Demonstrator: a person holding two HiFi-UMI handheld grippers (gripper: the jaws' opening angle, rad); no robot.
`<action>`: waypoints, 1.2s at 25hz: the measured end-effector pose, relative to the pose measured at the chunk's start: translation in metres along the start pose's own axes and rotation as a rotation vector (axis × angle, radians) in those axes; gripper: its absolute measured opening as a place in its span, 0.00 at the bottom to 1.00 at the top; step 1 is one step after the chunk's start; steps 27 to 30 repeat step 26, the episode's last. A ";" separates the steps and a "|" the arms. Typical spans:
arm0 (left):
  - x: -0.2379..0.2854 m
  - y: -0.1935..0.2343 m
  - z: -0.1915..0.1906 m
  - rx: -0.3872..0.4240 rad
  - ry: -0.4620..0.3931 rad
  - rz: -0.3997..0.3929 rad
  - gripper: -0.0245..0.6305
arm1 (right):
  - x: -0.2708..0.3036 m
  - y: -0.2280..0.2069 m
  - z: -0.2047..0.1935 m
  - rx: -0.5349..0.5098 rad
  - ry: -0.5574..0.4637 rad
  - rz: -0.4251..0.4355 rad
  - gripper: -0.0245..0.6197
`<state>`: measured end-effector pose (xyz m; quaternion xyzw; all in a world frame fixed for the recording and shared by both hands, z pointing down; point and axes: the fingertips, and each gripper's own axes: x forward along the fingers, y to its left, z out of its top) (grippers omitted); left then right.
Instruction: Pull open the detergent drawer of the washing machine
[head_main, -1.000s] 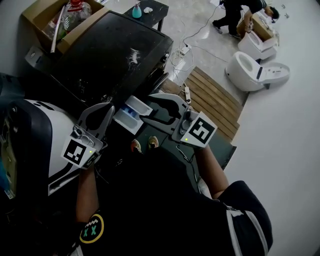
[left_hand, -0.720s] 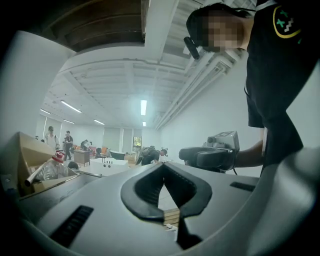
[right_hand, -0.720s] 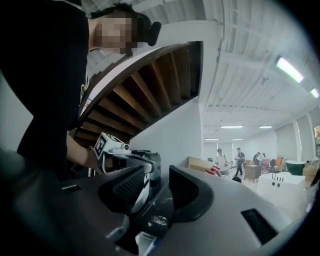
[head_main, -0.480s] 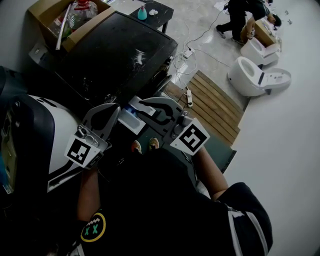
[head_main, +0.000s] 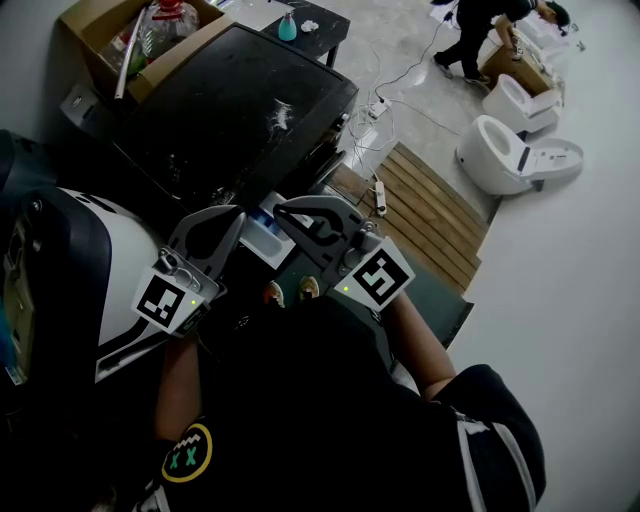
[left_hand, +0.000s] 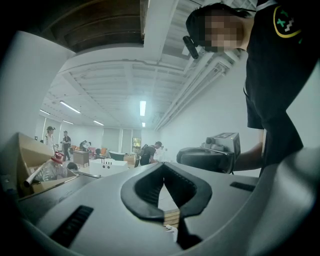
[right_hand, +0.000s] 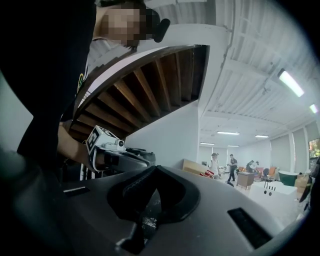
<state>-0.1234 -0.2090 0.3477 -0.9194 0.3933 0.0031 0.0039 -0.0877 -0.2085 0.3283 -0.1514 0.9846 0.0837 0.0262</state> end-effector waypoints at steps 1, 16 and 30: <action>0.000 -0.001 0.001 -0.005 -0.002 -0.001 0.07 | 0.000 -0.001 0.000 -0.003 -0.002 -0.003 0.07; -0.005 0.005 -0.001 -0.022 0.007 0.012 0.07 | 0.011 0.003 -0.005 -0.014 0.002 0.006 0.07; -0.008 0.013 0.000 -0.018 0.004 0.021 0.07 | 0.017 0.003 -0.013 -0.014 0.026 0.024 0.07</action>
